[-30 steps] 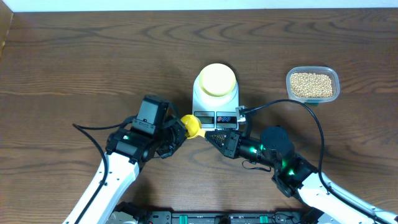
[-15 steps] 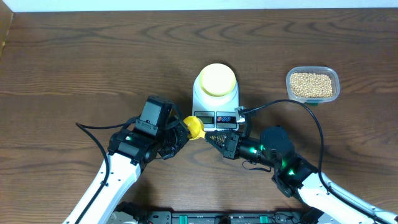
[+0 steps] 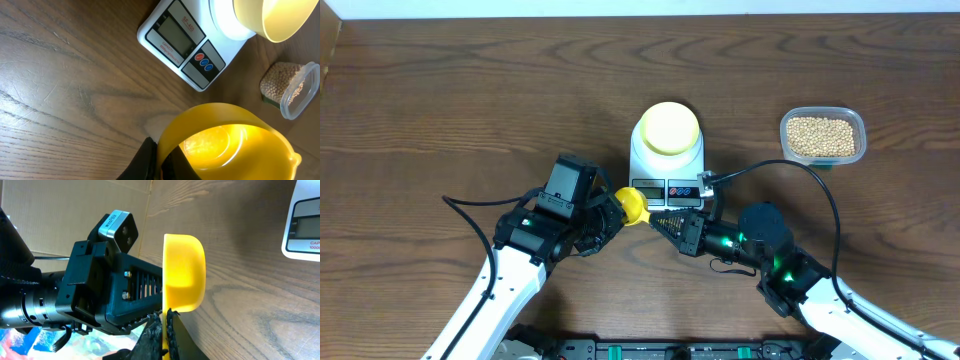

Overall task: Scoop item into bowl and weigh 50g on scale
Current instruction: 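Close the right gripper on the scoop handle, then open the left gripper and pull the scoop right with the right gripper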

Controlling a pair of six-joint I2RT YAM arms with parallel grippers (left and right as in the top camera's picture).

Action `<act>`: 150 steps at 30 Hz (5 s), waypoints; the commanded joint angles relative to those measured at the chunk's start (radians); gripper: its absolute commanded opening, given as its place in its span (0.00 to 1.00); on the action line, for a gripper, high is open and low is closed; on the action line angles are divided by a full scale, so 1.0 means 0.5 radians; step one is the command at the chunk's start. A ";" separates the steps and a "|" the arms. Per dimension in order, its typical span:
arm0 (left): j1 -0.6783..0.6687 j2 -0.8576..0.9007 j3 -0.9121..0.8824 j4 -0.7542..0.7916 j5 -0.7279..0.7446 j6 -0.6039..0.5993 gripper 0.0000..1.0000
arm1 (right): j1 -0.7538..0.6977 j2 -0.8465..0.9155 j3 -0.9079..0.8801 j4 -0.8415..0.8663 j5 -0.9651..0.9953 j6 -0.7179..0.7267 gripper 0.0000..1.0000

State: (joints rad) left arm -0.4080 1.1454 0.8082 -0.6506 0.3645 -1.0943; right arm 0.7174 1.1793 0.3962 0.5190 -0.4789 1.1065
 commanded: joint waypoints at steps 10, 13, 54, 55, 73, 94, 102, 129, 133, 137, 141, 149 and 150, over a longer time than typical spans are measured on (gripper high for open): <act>-0.008 0.010 -0.002 -0.013 -0.011 0.132 0.07 | 0.008 0.005 0.027 0.004 0.003 -0.188 0.06; -0.008 0.010 -0.002 -0.013 -0.011 0.134 0.07 | 0.008 0.005 0.027 0.004 0.002 -0.187 0.09; -0.008 0.011 -0.002 0.010 -0.214 -0.253 0.07 | 0.008 0.006 0.027 0.001 -0.105 -0.148 0.41; -0.008 0.011 -0.002 0.006 -0.214 -0.252 0.07 | 0.008 0.006 0.027 0.001 -0.100 -0.148 0.40; -0.008 0.010 -0.002 -0.094 -0.162 -0.239 0.07 | 0.008 0.006 0.027 0.002 -0.015 -0.104 0.28; -0.008 0.010 -0.002 -0.050 -0.116 -0.314 0.07 | 0.008 0.013 0.027 -0.028 -0.009 -0.091 0.24; -0.011 0.010 -0.002 -0.061 -0.112 -0.314 0.07 | 0.008 0.013 0.027 -0.028 -0.010 -0.091 0.18; -0.090 0.010 -0.002 -0.044 -0.196 -0.311 0.54 | 0.007 0.013 0.027 -0.031 0.020 -0.427 0.01; -0.046 0.004 0.002 -0.027 -0.256 -0.166 0.73 | -0.039 0.010 0.027 -0.161 0.011 -0.655 0.01; 0.091 -0.041 0.035 -0.027 -0.124 0.131 0.76 | -0.157 -0.050 0.027 -0.436 -0.085 -0.797 0.01; 0.312 -0.204 0.072 -0.028 0.021 0.467 0.76 | -0.452 -0.373 0.054 -1.013 -0.271 -0.903 0.01; 0.365 -0.341 0.071 -0.034 0.020 0.418 0.54 | -0.953 -1.135 0.616 -2.543 0.276 -1.289 0.01; 0.364 -0.337 0.071 -0.034 0.020 0.334 0.27 | -0.986 -1.171 0.700 -2.665 0.375 -1.331 0.01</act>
State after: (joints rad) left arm -0.2306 0.9741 0.8173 -0.6685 0.3653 -0.8810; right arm 0.2844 0.6689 0.6041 -0.6567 -0.4850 0.5598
